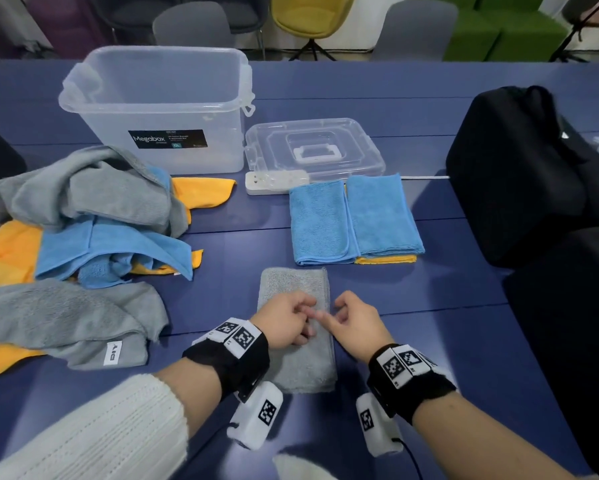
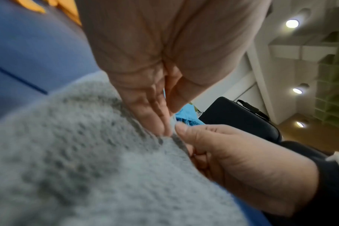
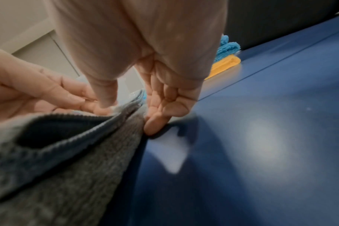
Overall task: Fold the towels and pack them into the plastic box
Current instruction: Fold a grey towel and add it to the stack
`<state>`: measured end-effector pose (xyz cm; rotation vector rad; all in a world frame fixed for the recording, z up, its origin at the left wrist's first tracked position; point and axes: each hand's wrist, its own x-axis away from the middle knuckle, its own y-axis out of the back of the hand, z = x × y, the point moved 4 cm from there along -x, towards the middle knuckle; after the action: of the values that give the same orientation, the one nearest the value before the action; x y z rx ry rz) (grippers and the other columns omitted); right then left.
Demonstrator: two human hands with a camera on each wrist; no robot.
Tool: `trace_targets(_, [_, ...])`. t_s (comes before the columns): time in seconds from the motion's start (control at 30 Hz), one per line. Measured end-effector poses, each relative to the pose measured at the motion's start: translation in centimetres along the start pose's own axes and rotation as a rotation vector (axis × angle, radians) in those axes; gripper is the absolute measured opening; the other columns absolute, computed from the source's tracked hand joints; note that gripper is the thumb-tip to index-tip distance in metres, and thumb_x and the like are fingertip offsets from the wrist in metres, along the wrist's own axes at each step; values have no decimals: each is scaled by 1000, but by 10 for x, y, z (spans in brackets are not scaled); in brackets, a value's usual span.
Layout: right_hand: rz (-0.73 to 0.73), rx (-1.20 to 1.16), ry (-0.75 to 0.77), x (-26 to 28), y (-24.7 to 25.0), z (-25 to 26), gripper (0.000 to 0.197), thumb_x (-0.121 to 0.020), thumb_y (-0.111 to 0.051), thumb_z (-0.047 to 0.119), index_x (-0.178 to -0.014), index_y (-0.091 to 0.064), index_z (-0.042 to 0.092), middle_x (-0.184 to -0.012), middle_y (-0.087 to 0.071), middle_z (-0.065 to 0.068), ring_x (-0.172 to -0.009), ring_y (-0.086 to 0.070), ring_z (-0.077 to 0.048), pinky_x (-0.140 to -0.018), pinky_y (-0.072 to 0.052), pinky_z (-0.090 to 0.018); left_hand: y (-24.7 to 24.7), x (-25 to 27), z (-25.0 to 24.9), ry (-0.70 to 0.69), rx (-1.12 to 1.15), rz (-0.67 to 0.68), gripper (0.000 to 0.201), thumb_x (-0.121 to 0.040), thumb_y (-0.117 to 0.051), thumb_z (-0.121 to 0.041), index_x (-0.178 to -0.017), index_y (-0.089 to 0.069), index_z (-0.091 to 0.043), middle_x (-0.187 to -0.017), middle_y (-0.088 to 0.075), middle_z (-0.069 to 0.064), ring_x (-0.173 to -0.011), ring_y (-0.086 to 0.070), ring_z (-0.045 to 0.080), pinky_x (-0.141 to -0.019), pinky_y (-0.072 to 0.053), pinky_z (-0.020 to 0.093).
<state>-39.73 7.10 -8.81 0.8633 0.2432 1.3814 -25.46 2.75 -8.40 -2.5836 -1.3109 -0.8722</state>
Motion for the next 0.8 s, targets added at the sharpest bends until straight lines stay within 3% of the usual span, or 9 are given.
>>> trace_targets(0.07, [47, 67, -38, -1, -5, 1, 40, -81, -70, 46, -93, -56, 11, -78, -65, -1, -81, -61, -19, -71, -47, -30, 22, 5, -1, -137, -307, -157, 26, -88, -52, -2, -105, -58, -21, -92, -58, -6, -83, -59, 15, -74, -47, 21])
trace_targets(0.13, [61, 78, -82, -4, -10, -4, 38, -78, -74, 42, -90, -57, 11, -84, -66, -4, -83, -62, -21, -74, -50, -32, 45, 10, 3, -207, -494, -376, 25, -82, -63, -9, -103, -56, -20, -97, -52, -5, -91, -55, 15, -84, -44, 24])
trace_targets(0.2, [59, 48, -134, -8, -13, -10, 35, -73, -78, 40, -85, -57, 15, -87, -66, -5, -83, -63, -21, -77, -54, -34, 61, 12, 14, -106, -486, -460, 36, -79, -66, -14, -110, -49, -15, -105, -47, 2, -97, -52, 20, -86, -43, 29])
trace_targets(0.3, [83, -7, -201, -11, -17, -14, 35, -67, -83, 35, -75, -53, 19, -83, -65, -2, -78, -63, -20, -74, -53, -33, 62, 10, 32, 160, -439, -316, 40, -79, -71, -24, -108, -45, -13, -105, -56, 4, -96, -57, 21, -80, -46, 31])
trace_targets(0.47, [167, -110, -146, -12, -16, -4, 35, -74, -79, 20, -69, -44, 17, -67, -48, 4, -63, -44, -13, -60, -37, -27, 51, 0, 36, 180, -101, -164, 27, -79, -72, -14, -104, -63, -9, -104, -70, 8, -93, -67, 23, -82, -55, 35])
trace_targets(0.57, [132, -288, -29, -17, -1, 5, 24, -83, -70, 12, -79, -47, 7, -77, -51, -6, -73, -48, -18, -69, -42, -33, 49, -5, 15, 94, 170, -180, 34, -73, -68, -15, -105, -57, -11, -112, -68, 13, -96, -67, 25, -85, -55, 42])
trace_targets(0.63, [60, -440, -1, -22, 15, 12, 21, -86, -66, 10, -89, -48, 1, -84, -53, -13, -78, -50, -21, -75, -47, -42, 55, -9, -4, -8, 211, -275, 36, -74, -73, -19, -100, -50, -12, -113, -64, 20, -92, -64, 26, -73, -53, 39])
trace_targets(0.7, [-60, -498, 12, -34, 36, 18, 23, -85, -68, 17, -86, -45, 12, -80, -53, -13, -73, -51, -22, -72, -49, -45, 60, -15, -25, -121, 260, -301, 58, -70, -79, -25, -114, -43, -17, -111, -63, 22, -92, -65, 29, -67, -53, 38])
trace_targets(0.8, [-216, -507, -12, -58, 66, 25, 36, -69, -69, 42, -84, -38, 33, -91, -64, -19, -81, -65, -33, -78, -53, -54, 61, -26, -62, -301, 352, -170, 80, -80, -72, 1, -136, -28, -38, -114, -65, 7, -98, -67, 20, -81, -56, 36])
